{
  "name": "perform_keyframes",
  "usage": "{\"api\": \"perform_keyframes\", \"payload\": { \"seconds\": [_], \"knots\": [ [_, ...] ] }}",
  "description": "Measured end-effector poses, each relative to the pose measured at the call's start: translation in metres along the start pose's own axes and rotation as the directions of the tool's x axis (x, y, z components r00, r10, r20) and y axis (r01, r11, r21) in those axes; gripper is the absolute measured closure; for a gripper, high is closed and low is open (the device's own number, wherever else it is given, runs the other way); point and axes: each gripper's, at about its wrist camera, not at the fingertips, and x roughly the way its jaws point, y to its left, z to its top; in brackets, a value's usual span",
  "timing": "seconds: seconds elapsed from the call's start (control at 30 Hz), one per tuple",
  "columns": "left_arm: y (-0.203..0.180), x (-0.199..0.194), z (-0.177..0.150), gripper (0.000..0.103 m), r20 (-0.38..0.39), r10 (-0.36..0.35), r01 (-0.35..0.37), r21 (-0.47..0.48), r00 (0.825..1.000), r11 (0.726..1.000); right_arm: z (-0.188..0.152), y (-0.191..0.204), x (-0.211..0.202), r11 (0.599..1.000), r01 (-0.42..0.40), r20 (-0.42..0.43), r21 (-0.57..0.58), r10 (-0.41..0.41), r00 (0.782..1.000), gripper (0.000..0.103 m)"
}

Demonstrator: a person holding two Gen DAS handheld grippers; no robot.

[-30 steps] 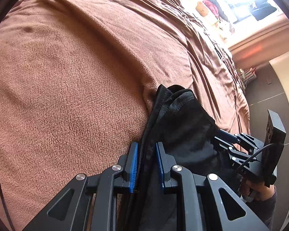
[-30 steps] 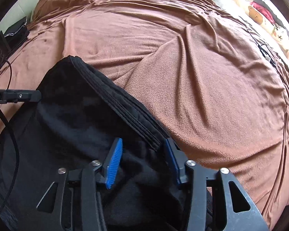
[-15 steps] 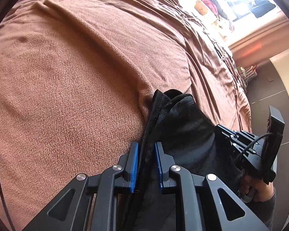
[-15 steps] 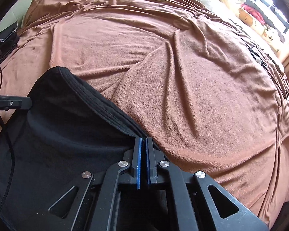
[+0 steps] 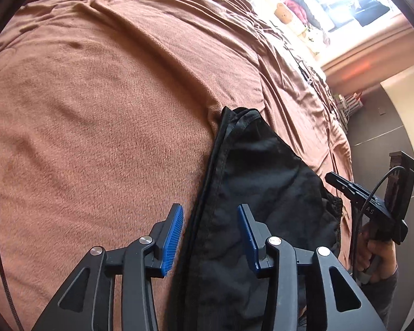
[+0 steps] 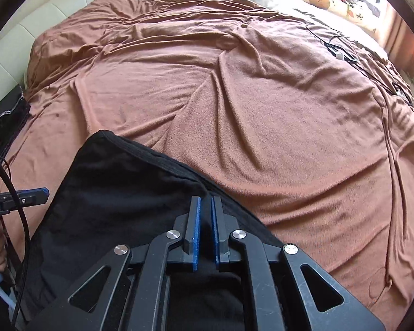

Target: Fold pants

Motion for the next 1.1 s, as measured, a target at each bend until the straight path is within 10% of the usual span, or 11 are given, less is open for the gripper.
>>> {"api": "perform_keyframes", "payload": {
  "seconds": [0.13,0.63,1.1],
  "knots": [
    [0.009,-0.013,-0.02,0.053,0.0,-0.01,0.01,-0.016,1.0,1.0,-0.023,0.007,-0.023,0.999,-0.035,0.028,0.026,0.034,0.999,0.069],
    [0.034,-0.031,-0.084,0.05,-0.017,-0.084,0.082,-0.082,0.996,0.993,-0.105,0.029,-0.061,0.989,-0.119,0.055,0.093,0.114,0.992,0.069],
    [0.027,-0.01,-0.078,0.05,-0.009,-0.158,0.158,0.016,0.987,0.987,-0.146,0.04,-0.06,0.973,-0.12,0.075,0.198,0.107,0.991,0.074]
  ]
}}
